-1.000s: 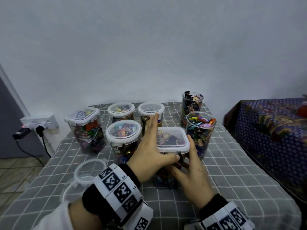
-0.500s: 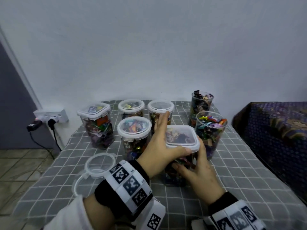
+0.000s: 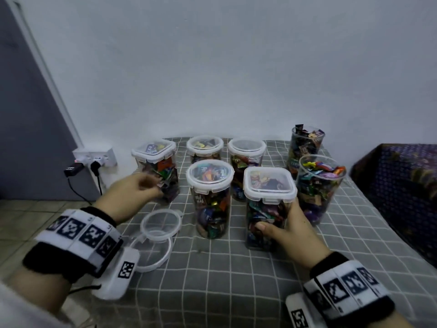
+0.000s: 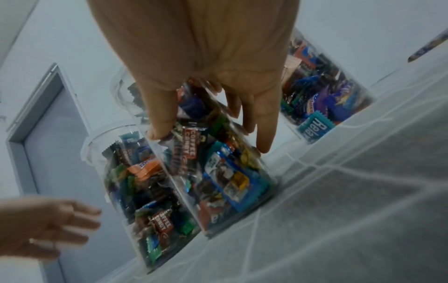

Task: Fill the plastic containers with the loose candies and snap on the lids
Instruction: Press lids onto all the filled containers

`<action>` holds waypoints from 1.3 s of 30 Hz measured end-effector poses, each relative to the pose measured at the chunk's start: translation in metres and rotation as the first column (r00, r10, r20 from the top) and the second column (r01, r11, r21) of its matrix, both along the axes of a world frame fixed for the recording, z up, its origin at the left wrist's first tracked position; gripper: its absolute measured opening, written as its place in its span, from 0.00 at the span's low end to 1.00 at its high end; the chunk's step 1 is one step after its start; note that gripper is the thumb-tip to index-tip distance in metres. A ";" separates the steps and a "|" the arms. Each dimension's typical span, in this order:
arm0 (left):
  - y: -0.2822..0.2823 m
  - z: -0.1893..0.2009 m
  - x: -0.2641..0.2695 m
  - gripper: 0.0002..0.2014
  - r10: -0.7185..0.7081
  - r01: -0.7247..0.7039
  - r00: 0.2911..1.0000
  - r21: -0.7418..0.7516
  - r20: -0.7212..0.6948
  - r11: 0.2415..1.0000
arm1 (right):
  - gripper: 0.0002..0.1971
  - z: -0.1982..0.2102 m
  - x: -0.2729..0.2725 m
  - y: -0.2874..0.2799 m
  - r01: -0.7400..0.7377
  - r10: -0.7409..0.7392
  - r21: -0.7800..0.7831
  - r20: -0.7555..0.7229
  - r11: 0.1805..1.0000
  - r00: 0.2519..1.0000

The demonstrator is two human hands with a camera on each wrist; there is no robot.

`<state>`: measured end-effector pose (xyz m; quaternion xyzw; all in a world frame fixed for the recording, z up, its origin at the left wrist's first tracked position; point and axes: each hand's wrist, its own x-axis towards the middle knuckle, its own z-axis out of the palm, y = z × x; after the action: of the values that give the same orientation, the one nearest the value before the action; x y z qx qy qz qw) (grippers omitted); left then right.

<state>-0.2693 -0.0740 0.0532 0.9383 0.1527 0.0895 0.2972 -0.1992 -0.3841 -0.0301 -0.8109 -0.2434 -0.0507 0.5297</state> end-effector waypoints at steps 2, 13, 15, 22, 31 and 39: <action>0.005 -0.010 0.007 0.22 -0.023 0.081 0.955 0.187 -0.295 0.979 | 0.41 0.002 0.000 0.001 0.010 -0.010 -0.012 -0.009 1.000 1.000; -0.005 -0.049 0.031 0.44 0.031 0.226 0.803 0.354 -0.595 0.908 | 0.38 0.008 -0.009 0.003 0.063 -0.064 -0.023 -0.045 0.998 0.997; -0.004 -0.044 0.030 0.43 0.060 0.209 0.811 0.384 -0.581 0.899 | 0.39 0.010 -0.010 0.001 0.053 -0.056 -0.051 -0.048 0.997 0.997; 0.009 0.028 -0.008 0.44 0.097 0.017 0.939 0.326 -0.330 0.945 | 0.33 0.015 -0.019 -0.028 0.316 -0.316 -0.098 0.021 0.944 0.949; -0.049 0.110 -0.025 0.58 -0.164 0.155 0.986 0.248 0.012 0.956 | 0.46 0.050 0.013 -0.058 0.610 -0.610 -0.002 0.014 0.793 0.792; -0.128 0.125 0.003 0.52 -0.429 0.409 0.901 0.206 0.060 0.889 | 0.40 0.039 0.048 -0.056 0.469 -0.434 0.131 -0.227 0.873 0.872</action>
<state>-0.2659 -0.2020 0.1785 0.9669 -0.0782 0.0859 0.2270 -0.1509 -0.4406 0.0088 -0.7944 0.0112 -0.1176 0.5958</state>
